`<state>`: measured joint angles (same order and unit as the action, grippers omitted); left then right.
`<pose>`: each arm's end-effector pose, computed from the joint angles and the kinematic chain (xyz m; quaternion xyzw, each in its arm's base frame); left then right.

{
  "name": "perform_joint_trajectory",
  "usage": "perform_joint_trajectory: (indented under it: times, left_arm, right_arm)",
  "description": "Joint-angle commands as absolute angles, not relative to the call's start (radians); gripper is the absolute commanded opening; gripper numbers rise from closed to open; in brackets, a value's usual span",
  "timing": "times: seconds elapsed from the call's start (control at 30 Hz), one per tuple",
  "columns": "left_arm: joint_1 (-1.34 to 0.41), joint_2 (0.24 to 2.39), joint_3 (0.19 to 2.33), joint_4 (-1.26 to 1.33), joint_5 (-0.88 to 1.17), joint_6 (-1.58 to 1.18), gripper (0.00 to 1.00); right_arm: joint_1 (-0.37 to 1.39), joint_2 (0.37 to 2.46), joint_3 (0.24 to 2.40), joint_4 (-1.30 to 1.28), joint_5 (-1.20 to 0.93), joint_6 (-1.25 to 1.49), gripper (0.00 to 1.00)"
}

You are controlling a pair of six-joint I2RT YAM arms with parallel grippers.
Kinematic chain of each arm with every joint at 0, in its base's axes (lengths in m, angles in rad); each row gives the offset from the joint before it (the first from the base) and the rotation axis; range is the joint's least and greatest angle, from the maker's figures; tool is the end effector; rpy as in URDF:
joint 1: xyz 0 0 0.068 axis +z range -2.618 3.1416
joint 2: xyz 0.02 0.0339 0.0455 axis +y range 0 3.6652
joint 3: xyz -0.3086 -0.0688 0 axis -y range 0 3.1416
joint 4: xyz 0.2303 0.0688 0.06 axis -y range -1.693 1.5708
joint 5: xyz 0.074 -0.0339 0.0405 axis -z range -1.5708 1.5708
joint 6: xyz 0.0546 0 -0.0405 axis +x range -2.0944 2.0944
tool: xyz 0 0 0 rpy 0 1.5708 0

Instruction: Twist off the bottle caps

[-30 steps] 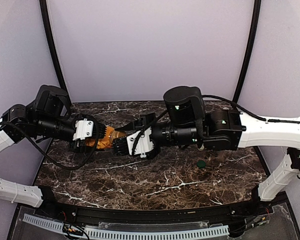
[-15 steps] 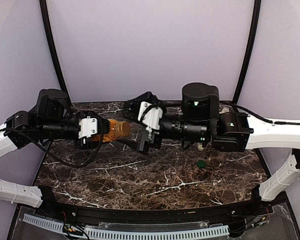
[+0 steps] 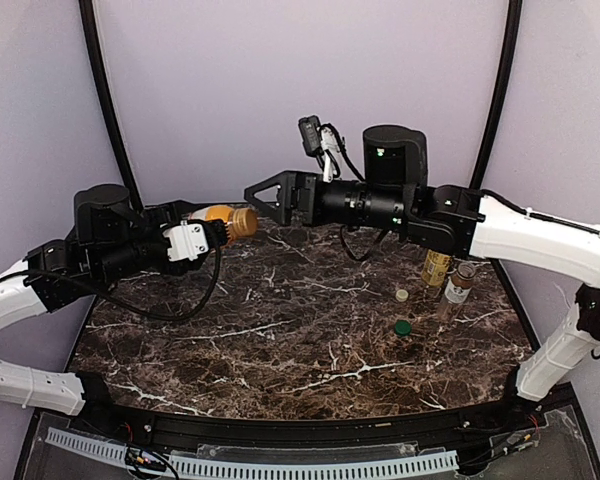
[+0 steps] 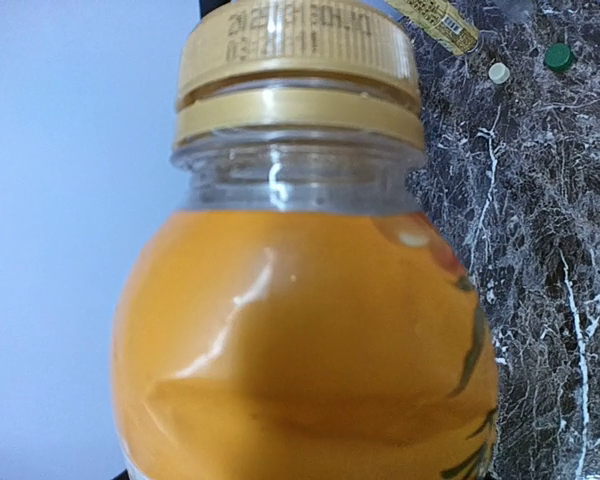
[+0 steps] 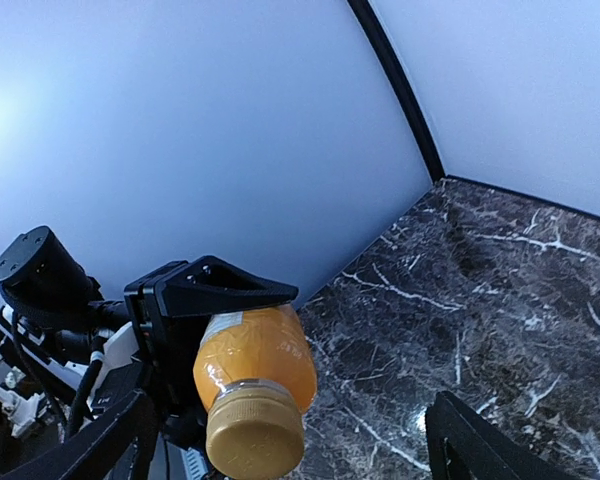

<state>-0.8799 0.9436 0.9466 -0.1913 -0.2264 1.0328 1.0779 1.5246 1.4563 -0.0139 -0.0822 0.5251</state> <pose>0.1330 -0.1417 0.4002 0.5840 0.5002 0.1352 0.6249 0.1700 0.3260 0.4554 -0.2273 0.6995 0.5073 0.4491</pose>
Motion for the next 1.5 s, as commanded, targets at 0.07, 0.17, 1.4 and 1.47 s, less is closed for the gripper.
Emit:
perform_joint_trajectory:
  times: [0.07,0.17,1.4,1.47]
  left_arm:
    - [-0.883,0.920,0.919,-0.109,-0.273,1.088,0.09]
    - [-0.885,0.922,0.919,-0.105,-0.276,1.094,0.09]
    - [-0.891,0.962,1.094,-0.644,0.148,0.949,0.05]
    - [-0.891,0.968,1.115,-0.701,0.208,0.949,0.05]
  right_arm:
    - [1.062,1.579,1.513,-0.046,-0.201,0.706,0.82]
    - [1.060,1.591,1.523,-0.044,-0.227,0.722,0.77]
    - [1.263,1.592,1.567,-0.134,-0.261,-0.327,0.00]
    - [1.277,1.579,1.543,-0.132,-0.227,-0.428,0.00]
